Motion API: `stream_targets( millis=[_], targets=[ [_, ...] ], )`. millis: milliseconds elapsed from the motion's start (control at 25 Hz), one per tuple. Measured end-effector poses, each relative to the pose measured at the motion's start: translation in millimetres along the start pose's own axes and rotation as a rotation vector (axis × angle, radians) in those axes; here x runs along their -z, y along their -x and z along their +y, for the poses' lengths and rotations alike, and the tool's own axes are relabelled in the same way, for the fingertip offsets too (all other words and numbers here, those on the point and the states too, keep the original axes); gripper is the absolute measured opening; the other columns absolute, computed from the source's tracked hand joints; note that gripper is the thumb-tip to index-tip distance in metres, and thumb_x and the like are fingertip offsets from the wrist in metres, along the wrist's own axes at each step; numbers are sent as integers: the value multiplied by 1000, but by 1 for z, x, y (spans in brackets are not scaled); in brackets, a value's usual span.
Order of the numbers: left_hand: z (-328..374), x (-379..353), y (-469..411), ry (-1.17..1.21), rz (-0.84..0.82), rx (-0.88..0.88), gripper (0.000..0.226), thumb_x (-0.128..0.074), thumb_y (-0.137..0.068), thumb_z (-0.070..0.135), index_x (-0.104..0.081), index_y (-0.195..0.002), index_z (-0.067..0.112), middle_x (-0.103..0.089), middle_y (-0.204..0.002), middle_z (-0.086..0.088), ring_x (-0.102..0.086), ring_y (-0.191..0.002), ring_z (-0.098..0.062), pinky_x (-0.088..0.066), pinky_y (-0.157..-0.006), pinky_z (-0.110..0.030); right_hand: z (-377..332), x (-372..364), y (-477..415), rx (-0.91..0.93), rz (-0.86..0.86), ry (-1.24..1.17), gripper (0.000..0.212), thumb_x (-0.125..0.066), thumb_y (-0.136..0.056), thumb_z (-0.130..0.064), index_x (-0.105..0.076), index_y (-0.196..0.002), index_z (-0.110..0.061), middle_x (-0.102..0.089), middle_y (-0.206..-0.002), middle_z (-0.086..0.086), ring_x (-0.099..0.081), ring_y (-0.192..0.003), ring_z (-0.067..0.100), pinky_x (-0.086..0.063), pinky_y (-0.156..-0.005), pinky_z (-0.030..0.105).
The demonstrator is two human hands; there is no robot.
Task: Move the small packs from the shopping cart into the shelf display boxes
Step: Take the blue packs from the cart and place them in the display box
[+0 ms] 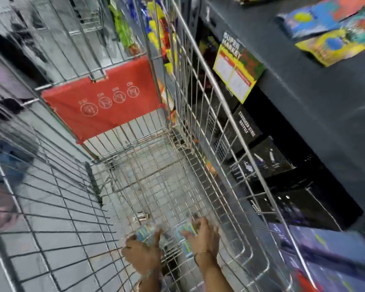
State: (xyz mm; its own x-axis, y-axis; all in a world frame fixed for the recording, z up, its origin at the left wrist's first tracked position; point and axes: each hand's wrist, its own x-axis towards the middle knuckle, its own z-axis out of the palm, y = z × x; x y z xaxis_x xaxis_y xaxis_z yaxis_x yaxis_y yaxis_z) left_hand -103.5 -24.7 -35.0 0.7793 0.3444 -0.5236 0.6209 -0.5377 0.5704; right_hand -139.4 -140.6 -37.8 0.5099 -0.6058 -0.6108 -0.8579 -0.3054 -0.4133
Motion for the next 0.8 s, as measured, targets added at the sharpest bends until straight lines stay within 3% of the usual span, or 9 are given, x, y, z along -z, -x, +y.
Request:
stream_targets(
  millis=[80,200,280,360,480,560,640,720,800],
  targets=[
    [7,4,-1,56,-23,-79,122,-37,-43,93,-43,-98,-16,-50,-95,-35,-48,-91,-52,-45,-71,-49,-6,4,6,-24,-66,-144,44,-78,-64,-34,-47,-91,-21,-67,-95,1,-61,-81,19,-53,-70,35],
    [36,18,10,76,-195,-106,52,-74,-72,27,-39,-97,-1,-57,-79,-15,-60,-80,-42,-48,-59,-33,-22,33,22,-31,-44,-243,45,-78,-63,-28,-48,-94,-20,-64,-86,-3,-60,-77,18,-48,-64,31],
    [56,33,20,77,-333,-198,46,-78,-69,12,-39,-94,5,-66,-85,-23,-63,-61,-27,-46,-47,-24,-38,75,49,-39,-11,-367,37,-79,-63,-28,-48,-84,-27,-58,-76,-10,-58,-76,16,-48,-68,31],
    [78,52,24,152,-367,-285,45,-82,-64,12,-46,-91,11,-65,-91,-28,-61,-51,-18,-47,-38,-15,-53,119,87,2,72,-529,44,-83,-56,-25,-41,-69,-33,-55,-60,-14,-55,-64,8,-45,-64,27],
    [142,73,72,373,-510,-373,42,-73,-72,4,-50,-99,25,-55,-115,-25,-62,-85,-33,-51,-36,-17,-48,195,154,120,215,-810,49,-86,-49,-17,-42,-66,-31,-60,-47,-22,-48,-45,-5,-39,-50,12],
    [184,86,131,367,-525,-610,42,-62,-80,-4,-48,-103,27,-51,-127,-17,-61,-93,-8,-46,-44,-1,-25,238,203,212,333,-1021,50,-86,-42,-11,-48,-71,-25,-64,-49,-18,-51,-44,-4,-42,-49,11],
    [215,96,216,430,-639,-849,40,-63,-80,2,-49,-111,23,-63,-109,11,-55,-67,19,-40,-52,5,22,286,258,268,601,-1134,51,-86,-37,-16,-52,-76,-20,-66,-53,-9,-55,-48,-1,-46,-49,15],
    [228,100,296,420,-863,-1093,40,-70,-75,31,-52,-110,24,-60,-75,30,-52,-55,12,-40,-52,0,71,328,300,179,845,-1118,45,-85,-52,-17,-52,-81,-28,-67,-61,-9,-57,-52,-4,-49,-53,11],
    [229,85,362,245,-1073,-1286,35,-71,-70,40,-57,-101,32,-59,-73,36,-52,-60,12,-38,-57,0,118,361,321,87,970,-969,37,-72,-74,-19,-44,-92,-36,-62,-78,-13,-56,-68,-12,-46,-64,4]
  ],
)
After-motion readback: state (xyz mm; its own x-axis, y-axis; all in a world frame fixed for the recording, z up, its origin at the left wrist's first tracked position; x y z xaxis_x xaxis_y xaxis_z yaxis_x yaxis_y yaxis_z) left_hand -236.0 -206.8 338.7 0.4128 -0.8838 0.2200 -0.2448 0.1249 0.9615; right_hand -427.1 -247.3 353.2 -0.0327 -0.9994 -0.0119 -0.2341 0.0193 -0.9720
